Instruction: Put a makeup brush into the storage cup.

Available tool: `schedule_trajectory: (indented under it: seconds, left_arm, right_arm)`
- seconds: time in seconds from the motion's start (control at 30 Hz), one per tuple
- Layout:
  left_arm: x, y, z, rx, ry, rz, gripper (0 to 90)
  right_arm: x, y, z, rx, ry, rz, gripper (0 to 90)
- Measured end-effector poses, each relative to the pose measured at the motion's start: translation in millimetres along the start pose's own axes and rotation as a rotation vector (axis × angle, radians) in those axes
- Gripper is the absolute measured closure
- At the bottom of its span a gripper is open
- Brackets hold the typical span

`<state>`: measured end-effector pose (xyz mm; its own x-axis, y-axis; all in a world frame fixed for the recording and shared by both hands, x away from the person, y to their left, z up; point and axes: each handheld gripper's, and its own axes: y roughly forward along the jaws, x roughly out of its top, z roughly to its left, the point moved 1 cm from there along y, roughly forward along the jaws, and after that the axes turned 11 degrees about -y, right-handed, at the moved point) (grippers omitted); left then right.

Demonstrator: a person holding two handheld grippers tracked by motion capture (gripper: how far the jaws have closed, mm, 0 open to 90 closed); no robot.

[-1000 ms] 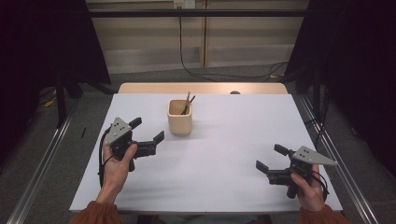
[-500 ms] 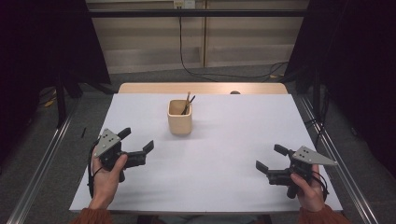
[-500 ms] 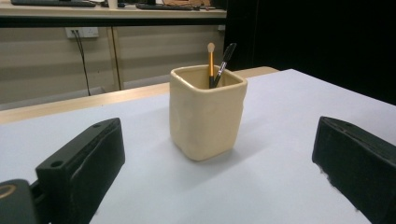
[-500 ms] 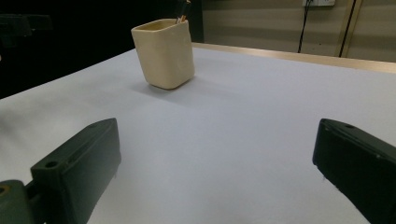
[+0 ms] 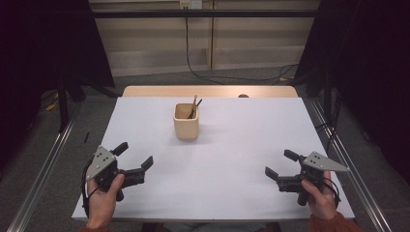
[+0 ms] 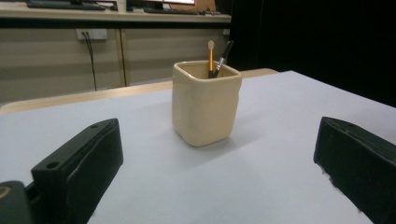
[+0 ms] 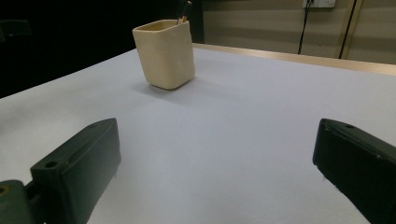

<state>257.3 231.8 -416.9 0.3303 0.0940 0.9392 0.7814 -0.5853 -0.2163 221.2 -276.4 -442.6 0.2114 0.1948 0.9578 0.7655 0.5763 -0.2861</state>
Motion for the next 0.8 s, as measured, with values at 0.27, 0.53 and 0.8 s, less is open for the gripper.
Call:
schedule_trajectory:
  seconds: [0.27,0.53,0.8]
  left_arm:
    - [-14.1,-19.6,3.0,0.029,-0.003,0.012,1.3]
    - [-21.2,-34.9,11.3,0.052,-0.045,-0.025,1.3]
    - [-23.6,-36.7,11.6,0.052,-0.052,-0.017,1.4]
  right_arm:
    - [0.6,-4.1,0.8,-0.012,-0.008,-0.012,0.3]
    - [-0.6,-9.2,-0.2,-0.025,-0.003,-0.016,0.3]
    - [0.0,-4.9,-2.8,-0.021,0.000,-0.014,0.4]
